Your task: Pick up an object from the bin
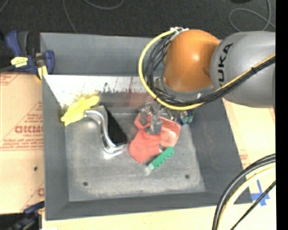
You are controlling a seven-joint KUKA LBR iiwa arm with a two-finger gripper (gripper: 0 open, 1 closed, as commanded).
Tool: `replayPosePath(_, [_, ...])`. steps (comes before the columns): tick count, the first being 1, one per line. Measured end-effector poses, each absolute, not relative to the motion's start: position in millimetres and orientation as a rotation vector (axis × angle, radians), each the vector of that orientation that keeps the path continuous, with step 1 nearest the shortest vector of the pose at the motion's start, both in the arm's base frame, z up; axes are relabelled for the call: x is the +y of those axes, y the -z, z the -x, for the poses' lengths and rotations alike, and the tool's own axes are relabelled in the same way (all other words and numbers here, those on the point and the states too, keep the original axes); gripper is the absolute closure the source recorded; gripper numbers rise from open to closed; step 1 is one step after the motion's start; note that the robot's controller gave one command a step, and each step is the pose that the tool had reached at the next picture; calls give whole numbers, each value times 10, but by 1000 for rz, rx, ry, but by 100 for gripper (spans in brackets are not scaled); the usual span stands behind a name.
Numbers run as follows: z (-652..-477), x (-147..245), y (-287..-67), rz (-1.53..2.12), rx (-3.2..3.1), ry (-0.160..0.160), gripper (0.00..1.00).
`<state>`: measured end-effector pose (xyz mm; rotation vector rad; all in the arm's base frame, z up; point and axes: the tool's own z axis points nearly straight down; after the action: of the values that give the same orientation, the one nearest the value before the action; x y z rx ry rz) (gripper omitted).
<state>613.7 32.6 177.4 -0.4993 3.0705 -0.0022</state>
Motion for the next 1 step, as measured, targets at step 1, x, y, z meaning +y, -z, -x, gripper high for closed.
replayPosePath(1, [-6136, 328, -1774, 499, 3071, 2, 100])
